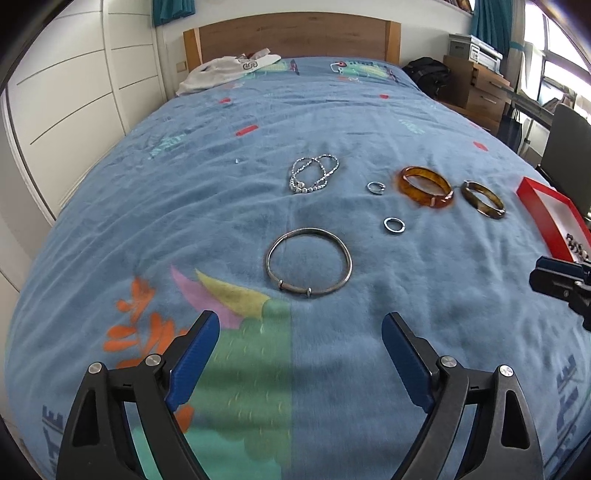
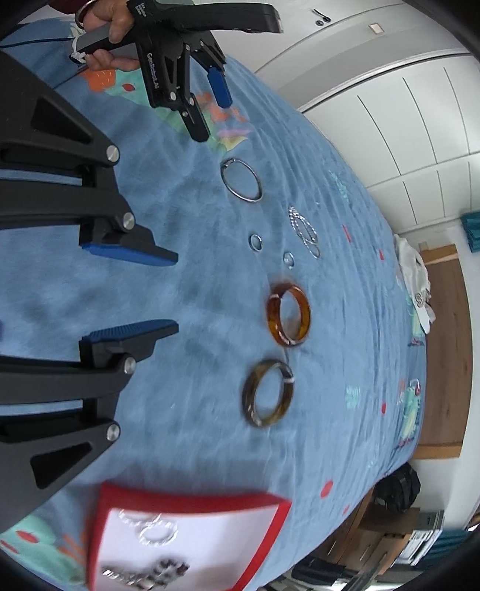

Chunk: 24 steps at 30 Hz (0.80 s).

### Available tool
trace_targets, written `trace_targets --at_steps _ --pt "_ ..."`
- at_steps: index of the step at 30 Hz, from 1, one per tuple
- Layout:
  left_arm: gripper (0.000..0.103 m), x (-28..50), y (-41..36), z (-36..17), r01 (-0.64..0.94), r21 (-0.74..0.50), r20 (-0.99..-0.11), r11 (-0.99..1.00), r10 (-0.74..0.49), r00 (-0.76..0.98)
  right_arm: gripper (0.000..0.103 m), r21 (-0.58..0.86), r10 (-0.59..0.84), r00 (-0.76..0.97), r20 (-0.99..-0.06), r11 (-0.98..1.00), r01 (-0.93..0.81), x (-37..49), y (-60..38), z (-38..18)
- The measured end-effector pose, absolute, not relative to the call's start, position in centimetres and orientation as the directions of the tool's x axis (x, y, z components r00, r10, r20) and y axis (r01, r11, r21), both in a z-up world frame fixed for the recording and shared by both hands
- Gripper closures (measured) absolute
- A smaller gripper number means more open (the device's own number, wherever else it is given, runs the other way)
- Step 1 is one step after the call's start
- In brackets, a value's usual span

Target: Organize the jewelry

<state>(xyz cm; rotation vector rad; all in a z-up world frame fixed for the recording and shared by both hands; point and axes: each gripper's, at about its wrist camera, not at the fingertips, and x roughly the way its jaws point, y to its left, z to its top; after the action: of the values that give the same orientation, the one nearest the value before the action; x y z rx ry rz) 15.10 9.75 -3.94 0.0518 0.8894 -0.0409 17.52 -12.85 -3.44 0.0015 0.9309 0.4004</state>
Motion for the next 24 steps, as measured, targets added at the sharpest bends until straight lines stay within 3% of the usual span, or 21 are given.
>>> trace_targets --at_steps 7,9,11,24 --pt "0.014 17.6 9.6 -5.0 0.064 0.017 -0.777 0.998 -0.027 0.629 0.073 0.181 0.377 0.502 -0.778 0.900 -0.396 20.5 -10.2 -4.9" --pt "0.014 18.2 9.7 -5.4 0.061 0.014 -0.779 0.998 -0.027 0.626 0.065 0.186 0.391 0.495 -0.776 0.892 -0.412 21.3 -9.4 -5.3" --pt "0.014 18.8 9.8 -5.8 0.054 0.017 -0.780 0.998 -0.021 0.625 0.063 0.193 0.405 0.489 -0.773 0.883 -0.427 22.1 -8.6 -5.6" --pt "0.014 20.2 10.4 -6.8 0.071 -0.030 -0.786 0.997 -0.067 0.614 0.063 0.205 0.430 0.454 -0.780 0.862 -0.464 26.6 -5.8 -7.7"
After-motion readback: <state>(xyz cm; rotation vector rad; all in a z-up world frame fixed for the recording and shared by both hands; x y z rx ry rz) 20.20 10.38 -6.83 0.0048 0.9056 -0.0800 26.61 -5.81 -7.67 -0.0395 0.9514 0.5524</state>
